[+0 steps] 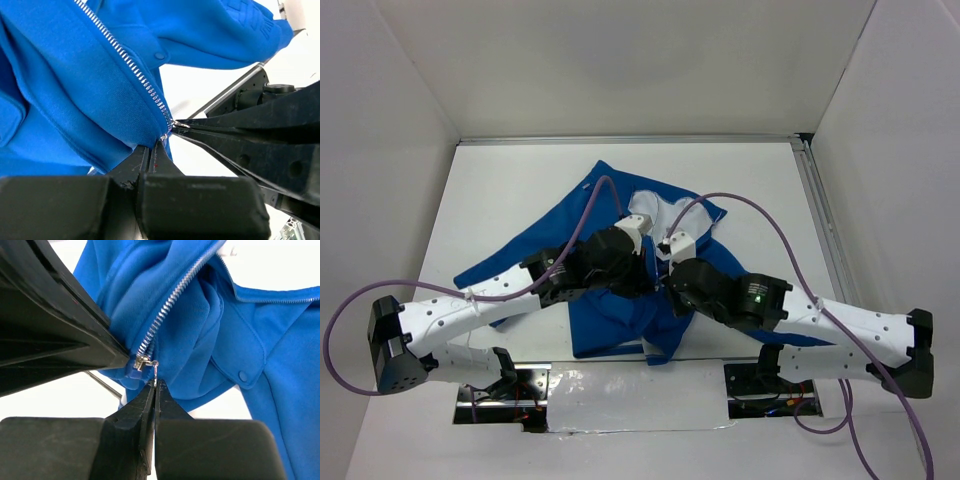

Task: Zip up the jacket

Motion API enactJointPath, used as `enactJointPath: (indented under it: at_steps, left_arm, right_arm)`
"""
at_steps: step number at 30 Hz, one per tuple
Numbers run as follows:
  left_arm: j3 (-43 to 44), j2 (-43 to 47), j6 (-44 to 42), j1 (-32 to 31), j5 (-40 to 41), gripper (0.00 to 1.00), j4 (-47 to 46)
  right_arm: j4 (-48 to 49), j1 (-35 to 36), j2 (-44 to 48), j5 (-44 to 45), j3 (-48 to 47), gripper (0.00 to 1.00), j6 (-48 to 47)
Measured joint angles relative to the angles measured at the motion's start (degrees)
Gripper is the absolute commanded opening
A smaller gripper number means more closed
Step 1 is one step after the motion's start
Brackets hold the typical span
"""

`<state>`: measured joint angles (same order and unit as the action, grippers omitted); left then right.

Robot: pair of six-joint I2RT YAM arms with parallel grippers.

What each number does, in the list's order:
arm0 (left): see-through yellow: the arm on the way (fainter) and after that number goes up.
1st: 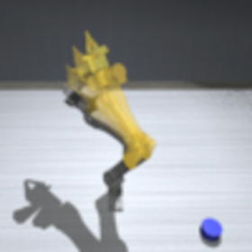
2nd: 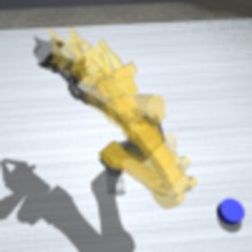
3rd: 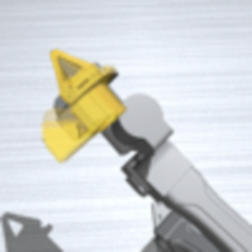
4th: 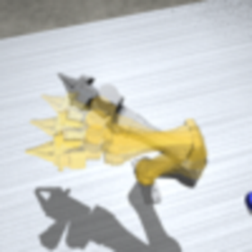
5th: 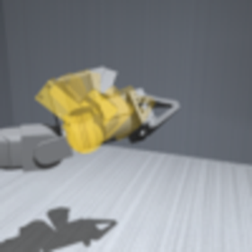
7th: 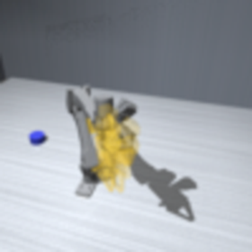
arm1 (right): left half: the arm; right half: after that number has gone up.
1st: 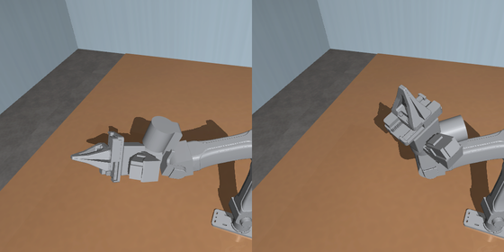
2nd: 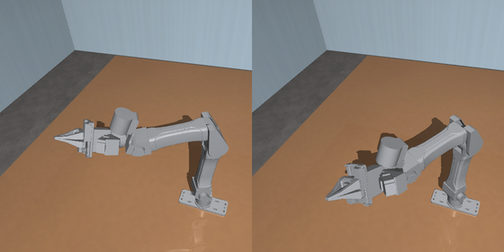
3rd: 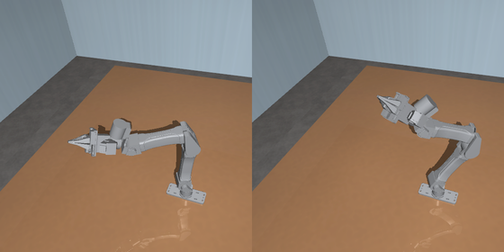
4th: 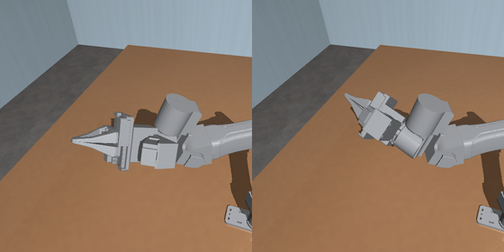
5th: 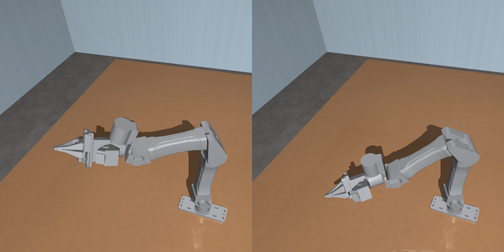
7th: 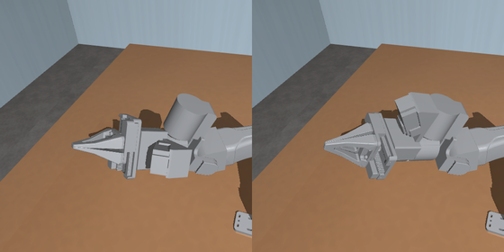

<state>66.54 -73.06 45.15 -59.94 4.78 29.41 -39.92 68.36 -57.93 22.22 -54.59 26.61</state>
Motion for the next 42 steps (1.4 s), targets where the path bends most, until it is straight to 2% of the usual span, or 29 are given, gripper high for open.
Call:
enactJointPath:
  at_steps: [6, 7, 8, 10, 13, 15, 26, 30, 35, 40, 42]
  left_arm:
    - [-1.03, 0.00, -1.86, 0.00, -1.77, 0.00, -3.72]
    - [-1.03, 0.00, -1.86, 0.00, -1.99, 0.01, -4.11]
    - [-1.01, 0.00, -1.68, 0.00, -2.14, 0.06, -4.33]
    - [-1.01, 0.00, -1.27, 0.00, -2.16, 0.07, -4.35]
    - [-1.03, 0.02, -1.42, 0.02, -2.51, 0.06, -4.04]
    - [-1.16, 0.09, -1.66, 0.02, -2.99, 0.00, -3.98]
    - [-2.84, 0.48, -0.55, 0.68, -3.37, 0.00, -7.85]
    - [-2.78, -0.81, 1.64, 0.68, -3.21, 0.20, -6.93]
    - [-1.88, -2.40, 2.95, 0.42, -3.52, 0.32, -2.86]
    - [-1.53, -2.43, 1.31, -0.26, -4.07, 0.51, 0.35]
    - [-1.33, -2.08, -0.17, -0.33, -3.82, 0.61, 0.85]
  right_arm:
    - [2.54, -0.17, 5.29, 0.52, 2.12, 0.00, 0.50]
    - [2.89, -0.17, 6.08, 0.52, 2.49, 0.00, 0.48]
    - [3.06, -0.17, 6.62, 0.50, 2.67, 0.00, 0.37]
    - [3.26, -0.33, 6.78, 0.35, 2.71, 0.00, 0.04]
    - [3.54, -0.68, 5.84, -0.07, 2.71, 0.00, -0.26]
    - [3.67, -0.87, 5.18, 0.31, 2.71, 0.00, 0.00]
    - [5.99, -3.02, 7.21, 1.11, 4.09, 0.00, 0.48]
    - [5.22, -3.52, 6.71, -0.68, 4.11, 0.00, -0.28]
    - [5.62, -4.09, 6.69, -3.32, 4.24, 0.00, 0.74]
    - [5.55, -4.92, 6.69, -4.55, 4.20, 0.00, 2.51]
    - [4.83, -5.03, 6.67, -4.92, 3.89, 0.00, 3.04]
